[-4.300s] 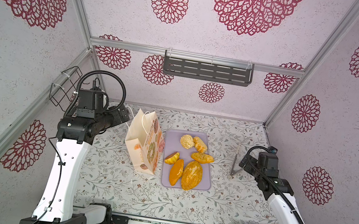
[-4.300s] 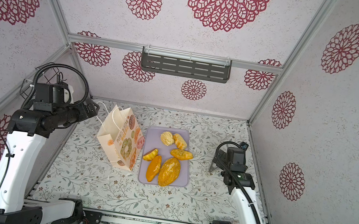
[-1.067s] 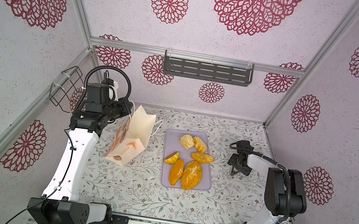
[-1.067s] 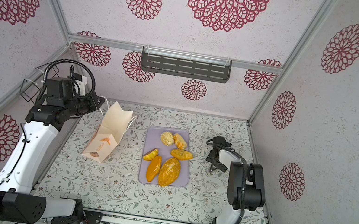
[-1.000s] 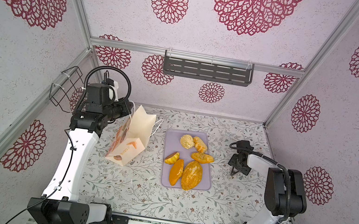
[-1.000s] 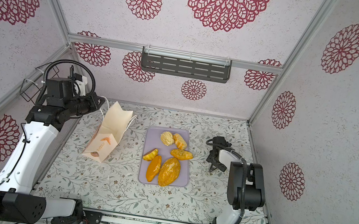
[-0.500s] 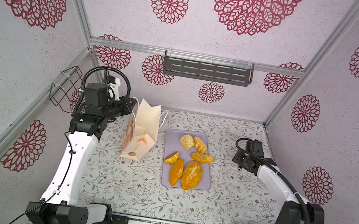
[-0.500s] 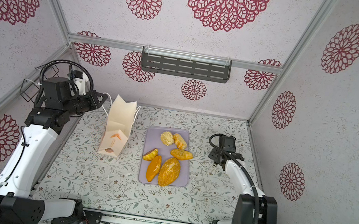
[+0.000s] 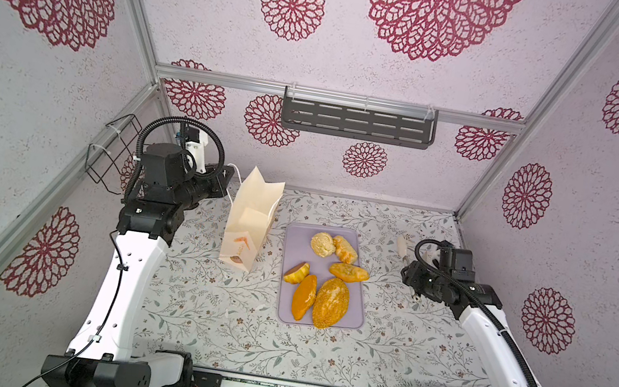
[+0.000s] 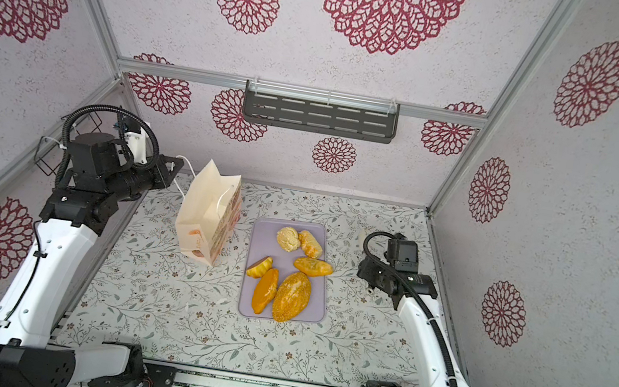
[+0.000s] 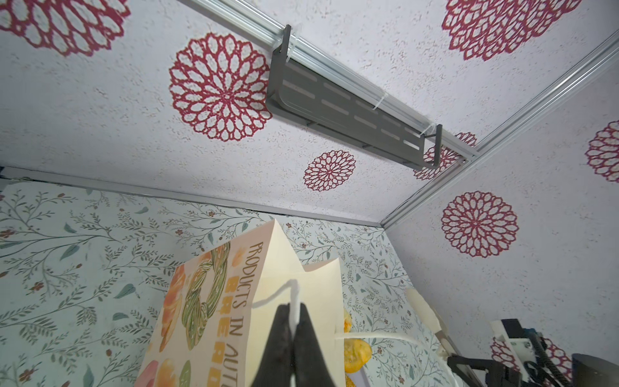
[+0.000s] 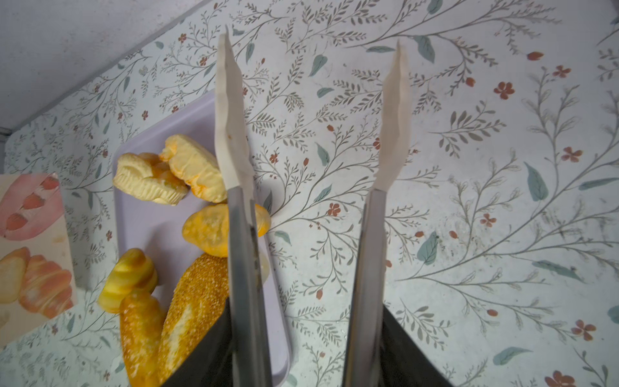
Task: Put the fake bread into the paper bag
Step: 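Lift the tongs with the right gripper and swing them toward the bread tray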
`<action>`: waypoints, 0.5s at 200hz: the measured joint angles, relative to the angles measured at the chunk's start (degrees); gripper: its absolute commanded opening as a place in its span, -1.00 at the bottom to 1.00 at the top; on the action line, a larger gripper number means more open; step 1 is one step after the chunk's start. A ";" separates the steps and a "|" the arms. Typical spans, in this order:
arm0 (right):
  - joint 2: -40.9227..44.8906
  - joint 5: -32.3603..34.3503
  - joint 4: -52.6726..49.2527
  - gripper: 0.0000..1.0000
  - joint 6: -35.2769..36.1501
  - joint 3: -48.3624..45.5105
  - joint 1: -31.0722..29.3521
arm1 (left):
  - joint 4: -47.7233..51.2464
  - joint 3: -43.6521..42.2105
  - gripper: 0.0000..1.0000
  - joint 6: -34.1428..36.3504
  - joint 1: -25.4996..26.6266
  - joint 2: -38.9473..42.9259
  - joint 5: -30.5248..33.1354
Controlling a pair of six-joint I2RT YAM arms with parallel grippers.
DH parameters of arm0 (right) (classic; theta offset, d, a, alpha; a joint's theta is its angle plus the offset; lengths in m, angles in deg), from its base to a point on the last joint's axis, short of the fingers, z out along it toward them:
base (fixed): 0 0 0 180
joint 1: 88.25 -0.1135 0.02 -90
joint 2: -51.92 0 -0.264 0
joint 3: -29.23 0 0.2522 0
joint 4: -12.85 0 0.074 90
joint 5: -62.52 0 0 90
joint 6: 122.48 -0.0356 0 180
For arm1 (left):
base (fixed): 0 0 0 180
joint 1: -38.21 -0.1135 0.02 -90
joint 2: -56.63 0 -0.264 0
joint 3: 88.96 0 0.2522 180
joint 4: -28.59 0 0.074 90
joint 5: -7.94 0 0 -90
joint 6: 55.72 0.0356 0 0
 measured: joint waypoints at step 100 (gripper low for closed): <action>3.82 -9.68 -5.18 0.21 -1.90 1.66 -7.54 | 4.35 3.32 -1.00 4.72 0.09 0.04 3.96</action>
